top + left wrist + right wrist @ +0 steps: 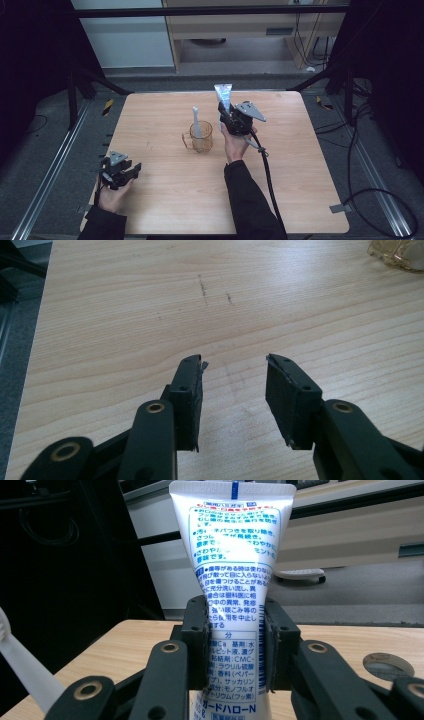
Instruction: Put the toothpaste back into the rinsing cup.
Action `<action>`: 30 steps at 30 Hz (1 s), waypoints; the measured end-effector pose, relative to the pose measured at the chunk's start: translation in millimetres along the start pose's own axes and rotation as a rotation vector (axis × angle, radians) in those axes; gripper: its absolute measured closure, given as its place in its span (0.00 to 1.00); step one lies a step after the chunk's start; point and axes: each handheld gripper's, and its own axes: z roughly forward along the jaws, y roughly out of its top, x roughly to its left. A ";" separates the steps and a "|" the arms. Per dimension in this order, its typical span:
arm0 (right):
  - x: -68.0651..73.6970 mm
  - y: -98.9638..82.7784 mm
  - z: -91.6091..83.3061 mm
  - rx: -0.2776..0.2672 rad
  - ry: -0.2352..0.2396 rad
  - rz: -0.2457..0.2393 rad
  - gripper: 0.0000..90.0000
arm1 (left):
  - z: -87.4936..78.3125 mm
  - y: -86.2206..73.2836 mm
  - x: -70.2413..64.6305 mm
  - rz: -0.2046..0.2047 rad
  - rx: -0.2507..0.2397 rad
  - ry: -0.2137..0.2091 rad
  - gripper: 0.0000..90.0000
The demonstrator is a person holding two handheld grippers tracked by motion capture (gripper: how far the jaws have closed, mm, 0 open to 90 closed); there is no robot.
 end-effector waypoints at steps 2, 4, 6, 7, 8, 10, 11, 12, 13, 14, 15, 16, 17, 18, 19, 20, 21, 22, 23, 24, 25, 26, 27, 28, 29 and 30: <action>2.4 0.8 3.0 -0.005 0.005 -0.003 0.76 | 0.0 0.0 -0.1 0.000 0.000 0.000 0.64; 5.4 2.1 6.0 -0.009 0.008 -0.005 0.76 | 0.0 0.0 -0.2 -0.001 -0.001 0.001 0.64; 8.5 2.8 9.1 -0.015 0.013 -0.002 0.76 | -0.2 0.0 -0.2 0.000 -0.002 0.000 0.64; 9.2 2.4 10.6 -0.019 0.017 -0.001 0.76 | -0.2 0.0 -0.2 0.000 -0.002 0.000 0.64; 10.2 1.6 12.1 -0.019 0.020 0.007 0.76 | -0.3 0.0 -0.2 0.000 -0.003 0.000 0.64; 12.0 -0.7 15.1 -0.015 0.028 0.008 0.76 | -0.4 0.0 -0.1 -0.001 -0.003 0.000 0.64; 13.2 -1.9 16.3 -0.012 0.032 0.008 0.76 | -0.4 0.0 -0.1 -0.002 -0.004 -0.001 0.64; 14.3 -2.8 17.4 -0.010 0.038 0.008 0.76 | -0.5 0.1 -0.1 -0.002 -0.004 -0.001 0.64; 15.4 -3.4 18.4 -0.010 0.045 0.007 0.76 | -0.5 0.1 -0.1 -0.001 -0.004 -0.001 0.64; 16.9 -3.9 19.2 -0.014 0.046 0.003 0.76 | -0.4 0.1 -0.1 -0.001 -0.004 -0.001 0.64; 18.4 -3.9 19.9 -0.015 0.049 0.002 0.76 | -0.4 0.1 -0.1 -0.001 -0.004 -0.001 0.64; 19.9 -3.7 20.9 -0.018 0.053 0.003 0.76 | -0.4 0.1 -0.2 -0.001 -0.003 -0.001 0.64; 21.6 -3.4 21.6 -0.020 0.052 0.003 0.76 | -0.5 0.1 -0.2 -0.002 -0.004 -0.002 0.64; 22.9 -3.2 22.7 -0.022 0.054 -0.002 0.76 | -0.7 0.1 -0.2 -0.002 -0.004 -0.002 0.64; 24.1 -3.0 23.8 -0.023 0.058 0.000 0.76 | -0.8 0.2 -0.1 -0.002 -0.004 -0.002 0.64; 25.1 -3.1 25.0 -0.023 0.059 -0.001 0.76 | -0.9 0.2 -0.2 -0.003 -0.005 -0.002 0.64; 26.0 -3.5 26.3 -0.025 0.059 -0.002 0.76 | -1.1 0.3 -0.2 -0.003 -0.006 -0.003 0.64; 26.7 -3.9 27.4 -0.023 0.061 -0.002 0.76 | -1.2 0.3 -0.2 -0.002 -0.007 -0.003 0.64; 26.9 -4.4 28.3 -0.021 0.061 -0.003 0.76 | -1.2 0.3 -0.1 -0.002 -0.007 -0.003 0.64; 27.0 -4.9 29.3 -0.021 0.063 -0.003 0.76 | -0.9 0.3 0.0 -0.003 -0.006 -0.003 0.64; 27.2 -5.5 30.5 -0.020 0.064 0.001 0.76 | -0.8 0.2 0.1 -0.003 -0.005 -0.003 0.64; 27.5 -5.8 31.0 -0.019 0.064 0.005 0.76 | -0.6 0.2 0.0 -0.002 -0.004 -0.003 0.64; 27.6 -6.3 31.9 -0.019 0.069 0.006 0.76 | -0.6 0.1 0.0 -0.002 -0.004 -0.003 0.64; 28.0 -6.9 32.8 -0.021 0.070 0.005 0.76 | -0.6 0.1 0.1 -0.003 -0.004 -0.003 0.64; 28.5 -7.5 33.6 -0.022 0.071 0.003 0.76 | -0.6 0.1 0.3 -0.004 -0.004 -0.003 0.64; 28.9 -8.3 34.5 -0.022 0.074 0.005 0.76 | -0.6 0.1 0.4 -0.004 -0.004 -0.003 0.64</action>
